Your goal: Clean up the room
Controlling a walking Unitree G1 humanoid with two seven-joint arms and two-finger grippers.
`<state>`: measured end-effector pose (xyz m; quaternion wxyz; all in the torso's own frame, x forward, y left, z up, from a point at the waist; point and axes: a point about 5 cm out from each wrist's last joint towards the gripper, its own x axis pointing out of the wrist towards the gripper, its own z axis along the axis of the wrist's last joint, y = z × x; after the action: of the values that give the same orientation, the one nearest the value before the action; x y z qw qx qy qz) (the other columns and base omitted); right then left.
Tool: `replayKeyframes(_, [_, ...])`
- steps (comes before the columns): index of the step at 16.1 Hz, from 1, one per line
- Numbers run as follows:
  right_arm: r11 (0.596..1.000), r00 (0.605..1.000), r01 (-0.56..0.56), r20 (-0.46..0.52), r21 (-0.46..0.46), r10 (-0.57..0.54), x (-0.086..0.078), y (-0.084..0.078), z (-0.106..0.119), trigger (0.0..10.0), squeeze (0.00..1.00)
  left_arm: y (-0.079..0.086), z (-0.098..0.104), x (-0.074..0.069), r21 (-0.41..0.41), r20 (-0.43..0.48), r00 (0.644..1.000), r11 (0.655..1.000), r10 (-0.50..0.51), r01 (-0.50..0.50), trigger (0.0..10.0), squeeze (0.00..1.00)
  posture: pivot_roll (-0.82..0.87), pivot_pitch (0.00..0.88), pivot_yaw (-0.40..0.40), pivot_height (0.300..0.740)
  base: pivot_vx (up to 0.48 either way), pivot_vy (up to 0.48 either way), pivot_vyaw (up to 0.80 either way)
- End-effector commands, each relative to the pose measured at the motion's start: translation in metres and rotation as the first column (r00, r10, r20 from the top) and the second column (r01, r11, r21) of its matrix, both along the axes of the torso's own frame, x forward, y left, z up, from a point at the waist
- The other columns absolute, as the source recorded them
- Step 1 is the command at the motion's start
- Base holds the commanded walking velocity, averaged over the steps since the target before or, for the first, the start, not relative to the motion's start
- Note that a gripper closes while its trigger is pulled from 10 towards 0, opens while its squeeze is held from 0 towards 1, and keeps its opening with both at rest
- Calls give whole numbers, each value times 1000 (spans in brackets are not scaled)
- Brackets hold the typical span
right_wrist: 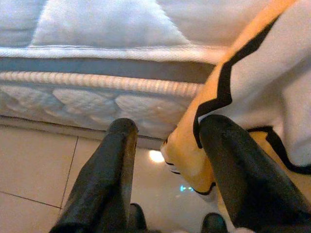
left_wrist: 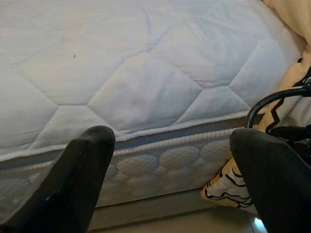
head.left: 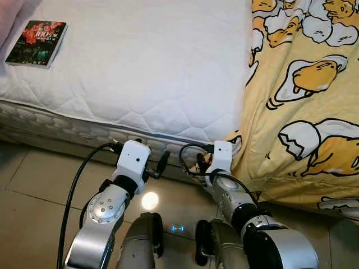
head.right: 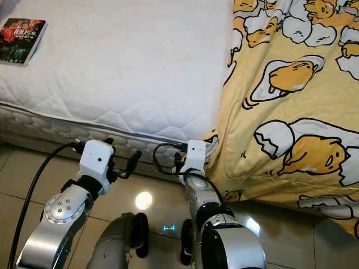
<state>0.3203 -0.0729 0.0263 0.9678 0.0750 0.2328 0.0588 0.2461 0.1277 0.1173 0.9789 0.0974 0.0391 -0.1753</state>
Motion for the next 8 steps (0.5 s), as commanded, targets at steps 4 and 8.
replayKeyframes(4, [991, 991, -87, 88, -105, 97, -7, 14, 0, 0, 0, 0, -2, 0, 8, -3, 1000, 1000, -6, 6, 10000, 0, 192, 287, -6, 699, 0, 0, 0])
replayKeyframes(8, [968, 967, -187, 141, -168, 212, -27, 36, -7, 0, 0, -4, -1, 3, 2, 0, 1000, 1000, -22, 22, 10000, 0, 177, 277, 3, 699, 0, 0, 0])
